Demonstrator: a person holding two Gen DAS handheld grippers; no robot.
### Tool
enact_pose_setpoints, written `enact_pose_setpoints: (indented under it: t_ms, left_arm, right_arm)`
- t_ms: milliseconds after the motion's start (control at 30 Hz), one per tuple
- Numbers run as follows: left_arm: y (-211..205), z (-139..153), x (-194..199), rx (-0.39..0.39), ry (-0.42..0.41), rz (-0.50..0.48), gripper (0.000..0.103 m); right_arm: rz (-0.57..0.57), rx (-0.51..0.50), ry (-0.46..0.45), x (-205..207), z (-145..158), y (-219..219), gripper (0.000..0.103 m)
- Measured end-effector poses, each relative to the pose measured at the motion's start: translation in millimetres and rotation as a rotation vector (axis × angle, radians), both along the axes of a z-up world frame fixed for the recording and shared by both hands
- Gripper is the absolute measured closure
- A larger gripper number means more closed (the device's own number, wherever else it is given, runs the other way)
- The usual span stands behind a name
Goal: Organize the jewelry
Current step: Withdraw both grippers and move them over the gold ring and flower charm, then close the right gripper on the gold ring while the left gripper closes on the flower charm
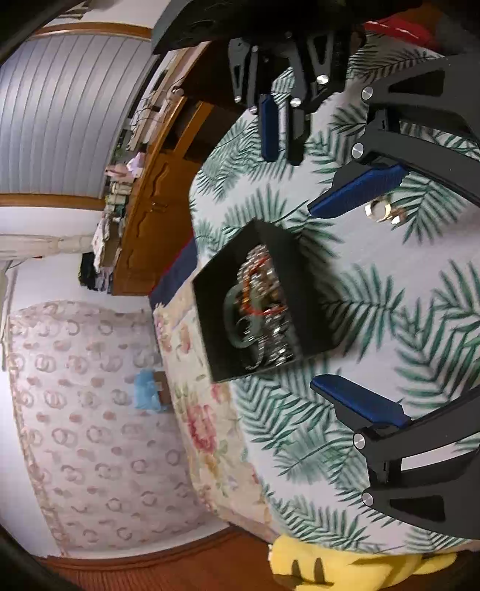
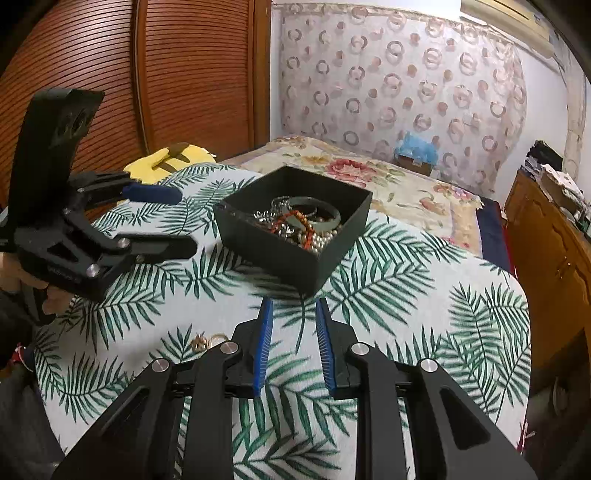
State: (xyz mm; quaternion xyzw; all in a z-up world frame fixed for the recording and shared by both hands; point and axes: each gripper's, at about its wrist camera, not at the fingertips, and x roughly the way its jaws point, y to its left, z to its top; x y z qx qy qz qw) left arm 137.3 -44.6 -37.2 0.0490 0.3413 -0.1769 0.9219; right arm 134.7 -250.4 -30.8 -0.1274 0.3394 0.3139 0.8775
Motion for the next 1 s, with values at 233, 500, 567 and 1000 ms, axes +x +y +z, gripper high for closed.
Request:
enact_pose_setpoints:
  t_ms: [233, 500, 567, 1000]
  left_arm:
    - [-12.1, -23.2, -16.6, -0.002, 0.060, -0.037, 0.020]
    - [-28.1, -43.4, -24.1, 0.021, 0.114, -0.063, 0.020]
    - [-31.9, -46.6, -24.6, 0.032, 0.120, -0.071, 0.024]
    - [-49.1, -56.4, -28.0, 0.077, 0.140, -0.133, 0.089]
  right_arm:
    - [-0.019, 0.002, -0.006, -11.3, -3.2, -8.3, 0.077]
    - [-0.046, 0.001, -0.001, -19.1, -5.7, -17.0, 0.077]
    - [-0.048, 0.004, 0.002, -20.3, -7.0, -17.1, 0.077]
    - [-0.026, 0.003, 0.021, -21.5, -11.3, -7.8, 0.077]
